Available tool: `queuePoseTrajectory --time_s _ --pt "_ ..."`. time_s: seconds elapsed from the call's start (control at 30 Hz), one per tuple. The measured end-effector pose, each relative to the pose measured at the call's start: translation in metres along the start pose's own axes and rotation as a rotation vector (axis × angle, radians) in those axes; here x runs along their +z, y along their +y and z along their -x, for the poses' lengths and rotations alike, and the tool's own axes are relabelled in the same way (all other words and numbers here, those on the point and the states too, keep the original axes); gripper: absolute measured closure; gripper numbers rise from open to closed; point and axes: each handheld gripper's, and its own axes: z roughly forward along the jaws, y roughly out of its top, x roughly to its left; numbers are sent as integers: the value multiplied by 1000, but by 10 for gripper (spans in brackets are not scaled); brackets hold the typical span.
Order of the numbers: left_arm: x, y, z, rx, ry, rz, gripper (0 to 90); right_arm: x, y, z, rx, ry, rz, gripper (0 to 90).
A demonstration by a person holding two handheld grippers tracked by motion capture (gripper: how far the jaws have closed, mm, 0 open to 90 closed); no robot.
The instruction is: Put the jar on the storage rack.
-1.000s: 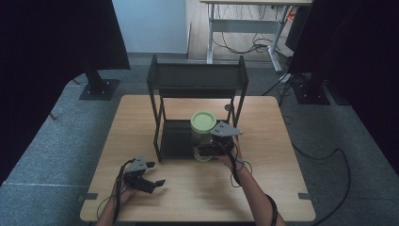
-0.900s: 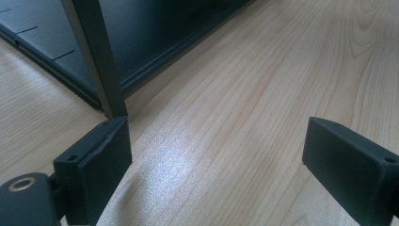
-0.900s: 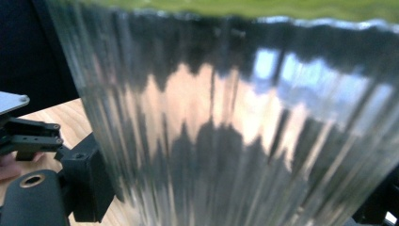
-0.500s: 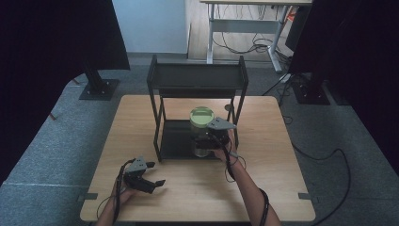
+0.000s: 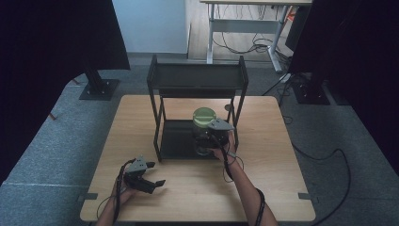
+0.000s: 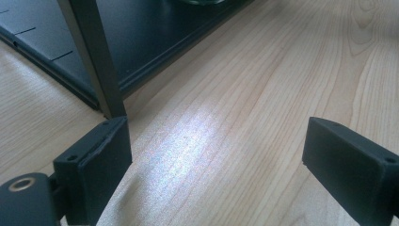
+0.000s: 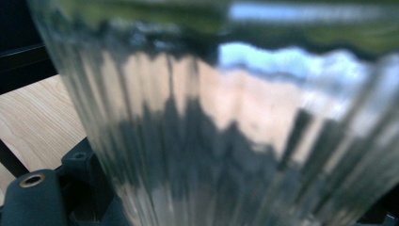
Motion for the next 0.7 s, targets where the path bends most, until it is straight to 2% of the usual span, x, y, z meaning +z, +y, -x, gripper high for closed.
queuePoseTrajectory --time_s 0.13,0.6,0.63,0.7 --pt "0 0 0 1 2 0 85 -1 0 -2 5 -11 -3 109" --pt "0 0 0 2 1 -3 85 -1 1 -1 11 -3 -12 107" --pt "0 0 0 2 1 -2 85 -1 1 0 17 1 -6 101" --pt "0 0 0 2 0 -2 85 -3 2 2 69 20 1 78"
